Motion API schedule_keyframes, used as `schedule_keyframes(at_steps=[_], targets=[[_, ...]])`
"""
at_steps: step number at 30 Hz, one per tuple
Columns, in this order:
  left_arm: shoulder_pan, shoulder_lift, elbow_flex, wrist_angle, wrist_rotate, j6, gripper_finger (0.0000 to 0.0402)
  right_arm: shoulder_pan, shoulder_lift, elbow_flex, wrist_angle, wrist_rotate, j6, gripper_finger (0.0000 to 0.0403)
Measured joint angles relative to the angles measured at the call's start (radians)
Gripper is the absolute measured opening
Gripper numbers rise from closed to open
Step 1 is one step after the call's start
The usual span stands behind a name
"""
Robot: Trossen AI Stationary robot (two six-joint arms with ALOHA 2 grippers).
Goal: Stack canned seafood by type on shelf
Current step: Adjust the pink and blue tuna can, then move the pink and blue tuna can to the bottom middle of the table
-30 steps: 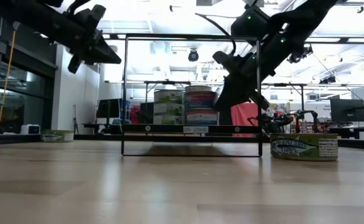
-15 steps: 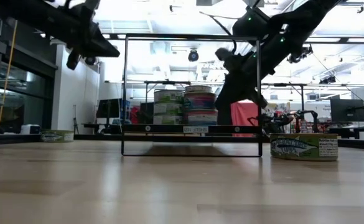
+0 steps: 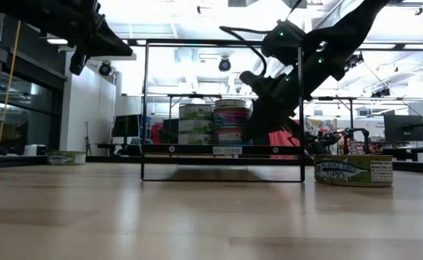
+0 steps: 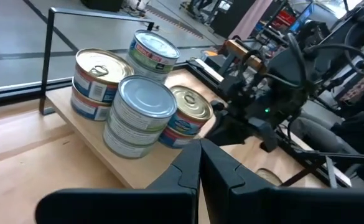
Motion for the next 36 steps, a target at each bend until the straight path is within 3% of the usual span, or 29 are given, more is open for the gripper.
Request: schedule_keyframes(at_steps=[7, 26, 29, 31, 33, 36], targets=[[-0.004, -0.001, 0.000, -0.009, -0.001, -0.012, 0.0000, 0.001, 0.017, 0.000, 0.042, 0.117, 0.060, 0.0000], [-0.004, -0.001, 0.000, -0.021, -0.004, -0.009, 0.0000, -0.002, 0.018, 0.000, 0.047, 0.266, 0.094, 0.0000], [-0.004, -0.001, 0.000, -0.021, -0.004, -0.009, 0.0000, -0.002, 0.018, 0.000, 0.057, 0.254, 0.094, 0.0000], [-0.003, -0.001, 0.000, -0.020, 0.008, -0.022, 0.0000, -0.007, -0.003, 0.000, 0.007, 0.134, 0.090, 0.0000], [-0.003, -0.001, 0.000, -0.017, 0.043, -0.025, 0.0000, 0.001, -0.048, 0.000, -0.134, 0.045, 0.070, 0.0000], [-0.004, 0.001, 0.000, -0.024, 0.080, -0.017, 0.0000, 0.038, -0.146, 0.000, -0.418, 0.033, 0.029, 0.0000]])
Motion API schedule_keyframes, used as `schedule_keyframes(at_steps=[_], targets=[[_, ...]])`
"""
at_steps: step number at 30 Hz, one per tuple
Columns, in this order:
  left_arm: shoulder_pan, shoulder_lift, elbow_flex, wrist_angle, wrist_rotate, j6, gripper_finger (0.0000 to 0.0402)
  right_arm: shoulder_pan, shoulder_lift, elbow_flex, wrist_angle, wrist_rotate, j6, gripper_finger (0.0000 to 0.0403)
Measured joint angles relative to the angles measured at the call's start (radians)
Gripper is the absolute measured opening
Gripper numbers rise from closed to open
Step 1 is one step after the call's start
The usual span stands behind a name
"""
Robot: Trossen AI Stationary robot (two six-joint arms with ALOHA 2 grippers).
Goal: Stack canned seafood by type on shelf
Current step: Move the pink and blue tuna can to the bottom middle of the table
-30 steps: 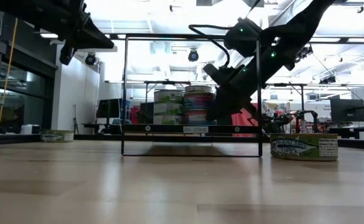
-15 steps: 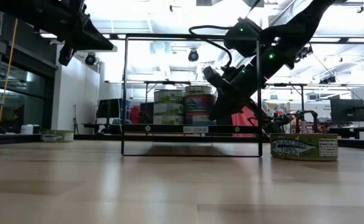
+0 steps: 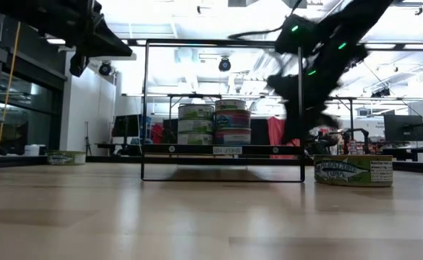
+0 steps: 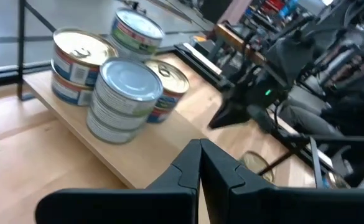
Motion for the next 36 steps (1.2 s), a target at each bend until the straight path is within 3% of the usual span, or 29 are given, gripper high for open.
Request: schedule_keyframes(at_steps=[4, 6, 12, 15, 19, 24, 29, 33, 36], targets=[[0.000, 0.001, 0.000, -0.015, 0.042, 0.041, 0.0000, 0.050, -0.171, 0.000, -0.292, 0.002, -0.011, 0.0000], [0.001, 0.009, 0.000, -0.015, 0.063, 0.068, 0.0000, 0.088, -0.242, -0.006, -0.366, -0.049, 0.005, 0.0000], [-0.030, 0.032, 0.000, -0.022, 0.210, 0.052, 0.0000, 0.292, -0.413, -0.143, -0.373, -0.147, 0.287, 0.0000], [-0.094, 0.033, 0.000, -0.019, 0.205, 0.037, 0.0000, 0.445, -0.485, -0.203, -0.342, -0.151, 0.482, 0.0000], [-0.195, 0.036, -0.001, -0.007, 0.114, -0.031, 0.0000, 0.637, -0.521, -0.223, -0.240, -0.163, 0.658, 0.0000], [-0.389, 0.081, -0.001, 0.123, -0.089, -0.126, 0.0000, 0.881, -0.448, -0.179, -0.101, -0.184, 0.743, 0.0000], [-0.594, 0.266, 0.012, 0.253, -0.345, -0.218, 0.0000, 1.067, -0.242, -0.112, -0.001, -0.182, 0.775, 0.0000], [-0.701, 0.494, 0.159, 0.257, -0.388, -0.288, 0.0000, 1.173, -0.058, -0.017, -0.012, -0.204, 0.745, 0.0000], [-0.754, 0.645, 0.341, 0.152, -0.381, -0.299, 0.0000, 1.215, 0.051, 0.047, -0.021, -0.207, 0.719, 0.0000]])
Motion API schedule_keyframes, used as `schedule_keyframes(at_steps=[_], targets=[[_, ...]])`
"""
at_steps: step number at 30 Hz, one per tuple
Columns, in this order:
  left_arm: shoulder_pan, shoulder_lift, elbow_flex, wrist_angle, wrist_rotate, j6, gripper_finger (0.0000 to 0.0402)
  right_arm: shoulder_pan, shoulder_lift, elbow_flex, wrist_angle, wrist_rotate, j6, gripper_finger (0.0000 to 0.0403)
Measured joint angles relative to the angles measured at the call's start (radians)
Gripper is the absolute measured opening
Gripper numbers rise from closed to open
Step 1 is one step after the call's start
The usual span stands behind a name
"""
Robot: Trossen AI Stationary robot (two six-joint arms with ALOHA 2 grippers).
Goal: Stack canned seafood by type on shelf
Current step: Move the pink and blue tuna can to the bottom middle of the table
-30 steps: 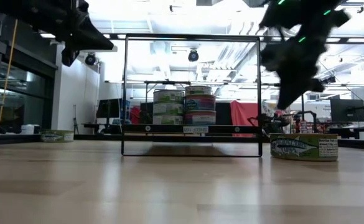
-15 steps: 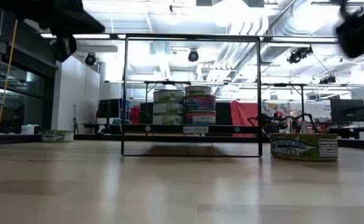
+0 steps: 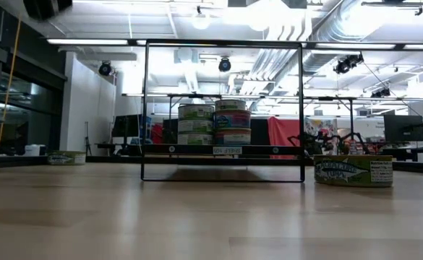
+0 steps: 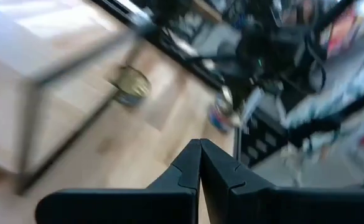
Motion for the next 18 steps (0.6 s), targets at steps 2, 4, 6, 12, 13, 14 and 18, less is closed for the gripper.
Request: schedule_keyframes(at_steps=[2, 4, 6, 12, 13, 14, 18], targets=[[-0.024, 0.084, 0.126, -0.116, 0.026, -0.010, 0.0000, 0.010, 0.061, 0.036, 0.001, 0.003, -0.011, 0.0000], [-0.043, 0.162, 0.233, -0.239, 0.048, -0.037, 0.0000, 0.009, 0.116, 0.075, 0.002, 0.007, -0.038, 0.0000], [-0.056, 0.234, 0.312, -0.344, 0.067, -0.043, 0.0000, -0.005, 0.169, 0.113, -0.021, 0.017, -0.064, 0.0000], [-0.045, 0.380, 0.364, -0.402, 0.072, -0.043, 0.0000, -0.131, 0.268, 0.212, -0.029, 0.139, -0.221, 0.0000], [-0.037, 0.400, 0.364, -0.403, 0.078, -0.039, 0.0000, -0.162, 0.277, 0.225, -0.031, 0.172, -0.256, 0.0000], [-0.030, 0.419, 0.363, -0.405, 0.088, -0.026, 0.0000, -0.196, 0.284, 0.234, -0.028, 0.198, -0.294, 0.0000], [0.003, 0.475, 0.363, -0.398, 0.099, 0.052, 0.0000, -0.333, 0.292, 0.254, 0.019, 0.250, -0.439, 0.0000]])
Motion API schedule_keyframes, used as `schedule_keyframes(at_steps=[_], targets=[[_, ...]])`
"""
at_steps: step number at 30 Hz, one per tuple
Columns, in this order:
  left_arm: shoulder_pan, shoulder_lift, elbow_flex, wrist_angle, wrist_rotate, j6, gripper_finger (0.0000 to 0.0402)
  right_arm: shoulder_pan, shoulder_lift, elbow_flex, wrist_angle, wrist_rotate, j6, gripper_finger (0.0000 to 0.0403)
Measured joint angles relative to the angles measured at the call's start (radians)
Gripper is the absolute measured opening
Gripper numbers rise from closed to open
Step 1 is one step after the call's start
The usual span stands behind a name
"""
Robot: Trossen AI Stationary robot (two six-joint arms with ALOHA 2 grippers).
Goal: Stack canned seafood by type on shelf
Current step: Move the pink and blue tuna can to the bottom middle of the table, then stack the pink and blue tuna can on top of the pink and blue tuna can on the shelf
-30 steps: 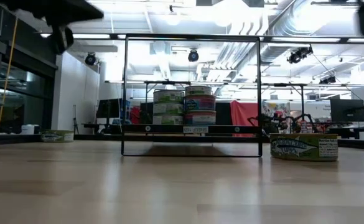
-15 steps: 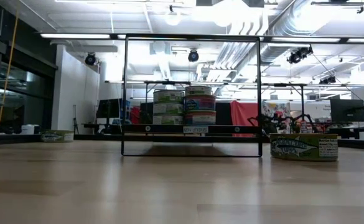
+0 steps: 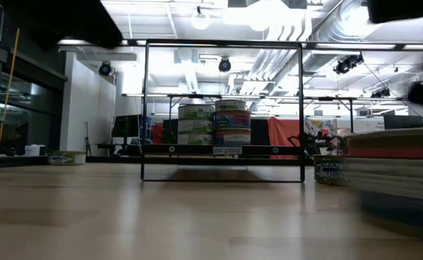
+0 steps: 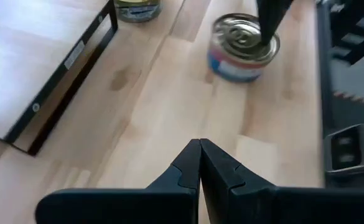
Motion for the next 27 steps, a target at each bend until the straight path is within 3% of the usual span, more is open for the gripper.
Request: schedule_keyframes(at_steps=[7, 12, 15, 21, 24, 27], targets=[[0.080, 0.052, 0.000, 0.172, 0.081, 0.218, 0.0000, -0.176, 0.022, 0.001, 0.134, -0.078, -0.230, 0.0000], [0.143, 0.070, -0.001, 0.351, 0.245, 0.394, 0.0000, -0.203, 0.008, -0.002, 0.190, -0.140, -0.318, 0.0000], [0.170, 0.070, -0.067, 0.463, 0.276, 0.402, 0.0000, -0.170, -0.045, -0.001, 0.127, -0.135, -0.284, 0.0000], [0.216, 0.069, -0.269, 0.948, 0.288, 0.392, 0.0000, -0.048, -0.091, -0.059, 0.016, -0.066, -0.067, 0.0000], [0.232, 0.090, -0.268, 0.951, 0.317, 0.437, 0.0000, -0.017, -0.082, -0.114, 0.037, -0.063, 0.059, 0.0000], [0.232, 0.130, -0.210, 0.908, 0.349, 0.487, 0.0000, -0.031, -0.078, -0.140, 0.052, 0.006, 0.099, 0.0000]])
